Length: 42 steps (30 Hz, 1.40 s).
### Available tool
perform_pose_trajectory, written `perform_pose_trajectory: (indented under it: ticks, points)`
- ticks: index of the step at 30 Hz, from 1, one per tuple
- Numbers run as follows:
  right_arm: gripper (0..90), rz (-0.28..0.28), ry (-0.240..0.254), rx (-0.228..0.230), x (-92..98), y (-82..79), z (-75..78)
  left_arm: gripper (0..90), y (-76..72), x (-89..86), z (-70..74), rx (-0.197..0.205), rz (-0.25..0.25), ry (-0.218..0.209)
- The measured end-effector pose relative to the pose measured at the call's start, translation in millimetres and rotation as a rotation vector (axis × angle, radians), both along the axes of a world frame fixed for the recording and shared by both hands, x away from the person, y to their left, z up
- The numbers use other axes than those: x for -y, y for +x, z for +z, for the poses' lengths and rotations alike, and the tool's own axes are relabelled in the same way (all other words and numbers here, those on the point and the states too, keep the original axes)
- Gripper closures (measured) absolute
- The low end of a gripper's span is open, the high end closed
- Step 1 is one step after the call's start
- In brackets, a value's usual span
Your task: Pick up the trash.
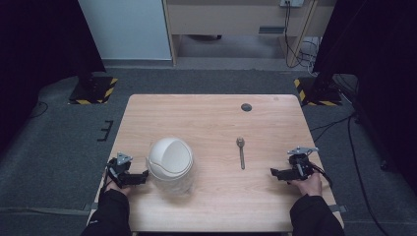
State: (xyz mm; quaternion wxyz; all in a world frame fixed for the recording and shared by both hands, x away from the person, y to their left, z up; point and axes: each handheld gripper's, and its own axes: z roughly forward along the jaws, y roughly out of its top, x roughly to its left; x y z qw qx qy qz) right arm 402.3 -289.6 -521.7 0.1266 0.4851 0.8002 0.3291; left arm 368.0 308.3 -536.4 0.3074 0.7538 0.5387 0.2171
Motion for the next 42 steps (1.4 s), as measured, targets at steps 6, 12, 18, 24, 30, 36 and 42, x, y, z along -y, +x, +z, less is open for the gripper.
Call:
perform_pose_trajectory:
  ticks: [6, 12, 18, 24, 30, 36, 42]
  points:
    - [5.3, -0.004, 0.098, 0.044, -2.8, -4.3, 16.6, 0.0, 0.9, 1.6, 1.0, -0.011, 0.008, 0.005]
    - [5.6, 0.014, 0.122, 0.136, -8.3, -13.0, 46.3, 0.0, -0.3, 3.4, 1.4, -0.016, 0.0, 0.006]
    - [5.6, 0.02, 0.19, 0.21, -10.9, -19.6, 71.2, 0.0, -0.5, 4.0, 1.5, -0.017, -0.002, 0.007]
    - [5.5, 0.046, 0.214, 0.268, -16.6, -25.4, 92.0, 0.0, -0.3, 5.2, 2.1, -0.024, -0.008, 0.01]
    - [5.5, 0.068, 0.242, 0.329, -23.8, -31.7, 115.8, 0.0, -0.7, 6.0, 2.2, -0.026, -0.012, 0.009]
    - [5.1, 0.083, 0.265, 0.362, -30.7, -34.5, 130.7, 0.0, -0.9, 6.0, 2.0, -0.024, -0.011, 0.008]
    - [4.5, 0.114, 0.271, 0.393, -43.8, -33.7, 144.3, 0.0, -1.2, 6.1, 1.8, -0.021, -0.009, 0.008]
